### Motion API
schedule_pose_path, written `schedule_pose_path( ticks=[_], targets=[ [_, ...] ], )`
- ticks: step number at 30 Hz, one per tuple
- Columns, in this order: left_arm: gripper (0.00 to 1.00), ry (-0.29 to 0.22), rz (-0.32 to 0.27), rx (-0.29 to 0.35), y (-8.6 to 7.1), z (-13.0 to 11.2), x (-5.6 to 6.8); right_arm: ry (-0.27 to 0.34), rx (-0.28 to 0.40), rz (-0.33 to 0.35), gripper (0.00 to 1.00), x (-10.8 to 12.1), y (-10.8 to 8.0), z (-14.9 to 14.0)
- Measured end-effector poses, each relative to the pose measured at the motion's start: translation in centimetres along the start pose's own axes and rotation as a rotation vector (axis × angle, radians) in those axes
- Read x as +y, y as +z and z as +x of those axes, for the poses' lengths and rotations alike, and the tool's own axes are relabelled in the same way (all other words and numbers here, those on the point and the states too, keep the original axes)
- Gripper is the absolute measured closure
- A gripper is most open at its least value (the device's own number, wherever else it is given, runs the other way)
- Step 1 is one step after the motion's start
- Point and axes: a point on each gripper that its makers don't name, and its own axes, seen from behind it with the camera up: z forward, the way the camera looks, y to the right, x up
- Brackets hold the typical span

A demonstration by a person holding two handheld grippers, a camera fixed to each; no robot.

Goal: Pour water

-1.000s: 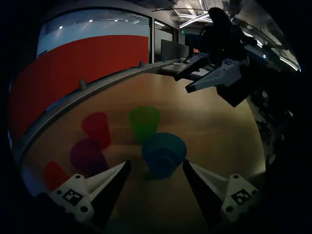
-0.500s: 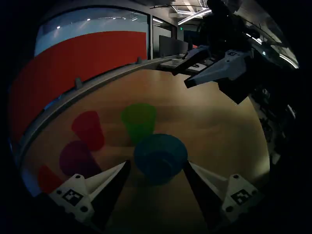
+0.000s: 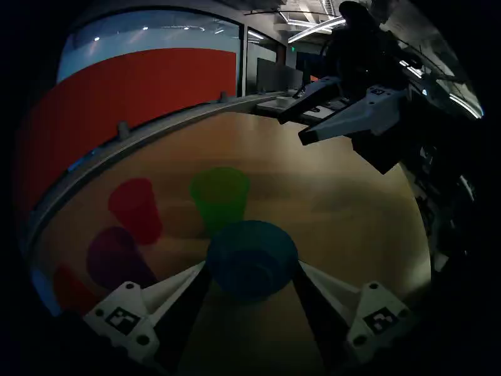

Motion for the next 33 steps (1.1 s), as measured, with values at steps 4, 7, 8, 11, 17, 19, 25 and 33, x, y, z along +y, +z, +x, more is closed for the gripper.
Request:
schedule_pose_path(
  ticks=[4, 7, 8, 11, 17, 19, 25, 33],
  targets=[
    [0.15, 0.013, 0.001, 0.004, -0.1, 0.0, 0.0, -0.001, 0.000, 0.001, 0.01, 0.0, -0.1, 0.0],
    [0.15, 0.021, -0.002, 0.005, -0.2, -0.1, 0.1, -0.003, -0.002, -0.001, 0.01, 0.0, -0.1, 0.0],
    [0.15, 0.023, -0.003, 0.005, -0.3, -0.2, 0.1, -0.003, -0.002, -0.001, 0.01, 0.0, -0.1, -0.1],
    [0.15, 0.022, -0.005, 0.006, -0.4, -0.2, 0.1, -0.001, -0.003, -0.001, 0.01, 0.0, -0.1, -0.1],
    [0.15, 0.018, -0.001, 0.007, -1.0, -0.5, 0.0, -0.003, -0.003, -0.001, 0.01, -0.1, -0.1, 0.0],
    [0.15, 0.017, 0.001, 0.009, -1.3, -0.5, -0.1, -0.004, -0.003, -0.001, 0.01, -0.1, -0.1, 0.1],
    [0.15, 0.009, 0.008, 0.040, -2.4, 0.2, -0.2, -0.006, -0.002, 0.000, 0.00, -0.3, 0.0, 0.2],
    [0.15, -0.002, 0.028, 0.111, -4.6, 2.1, -0.5, -0.010, -0.003, 0.001, 0.01, -0.6, 0.2, 0.3]
  ],
)
